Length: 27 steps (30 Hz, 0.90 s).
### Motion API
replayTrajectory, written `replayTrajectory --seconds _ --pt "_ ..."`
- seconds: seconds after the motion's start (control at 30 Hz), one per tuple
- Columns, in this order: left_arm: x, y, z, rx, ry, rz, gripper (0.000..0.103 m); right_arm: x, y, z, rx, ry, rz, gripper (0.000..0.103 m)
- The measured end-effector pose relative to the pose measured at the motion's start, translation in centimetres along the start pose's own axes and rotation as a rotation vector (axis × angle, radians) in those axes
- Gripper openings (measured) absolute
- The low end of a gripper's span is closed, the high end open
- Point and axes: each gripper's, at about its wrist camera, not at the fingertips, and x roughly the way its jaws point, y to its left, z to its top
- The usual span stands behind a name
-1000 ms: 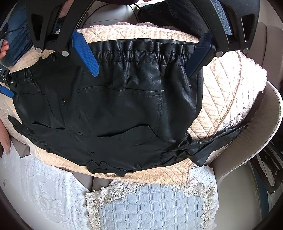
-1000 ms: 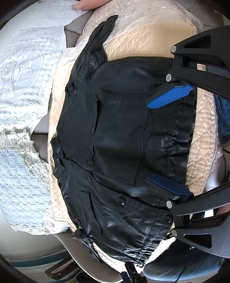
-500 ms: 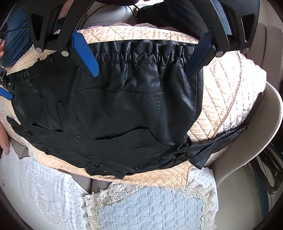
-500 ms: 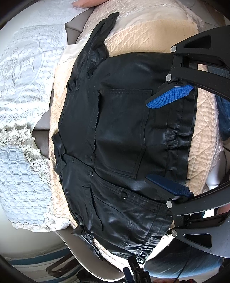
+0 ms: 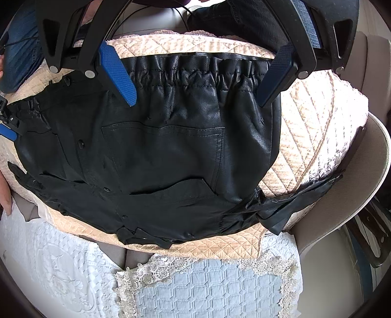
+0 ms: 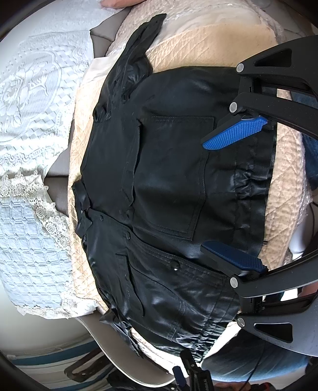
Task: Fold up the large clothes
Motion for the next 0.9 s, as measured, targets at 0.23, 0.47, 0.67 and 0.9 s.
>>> replayTrajectory --seconds 0.23,0.47,0.67,0.9 --pt "0.4 0.0 0.2 -0.003 0.009 0.000 0.100 0.4 0.3 0.3 0.002 0.001 0.017 0.078" --pt "1.2 -0.3 0.4 0.008 0.026 0.000 0.100 1.1 0.6 0.8 0.010 0.007 0.037 0.078" --pt "2.1 -0.2 0.6 0.013 0.034 -0.010 0.100 1.7 1.0 1.4 0.011 0.004 0.054 0.078" --pt "4.0 1.7 1.8 -0.025 0.028 -0.035 0.100 3.5 2.3 2.5 -0.004 0.023 0.102 0.078"
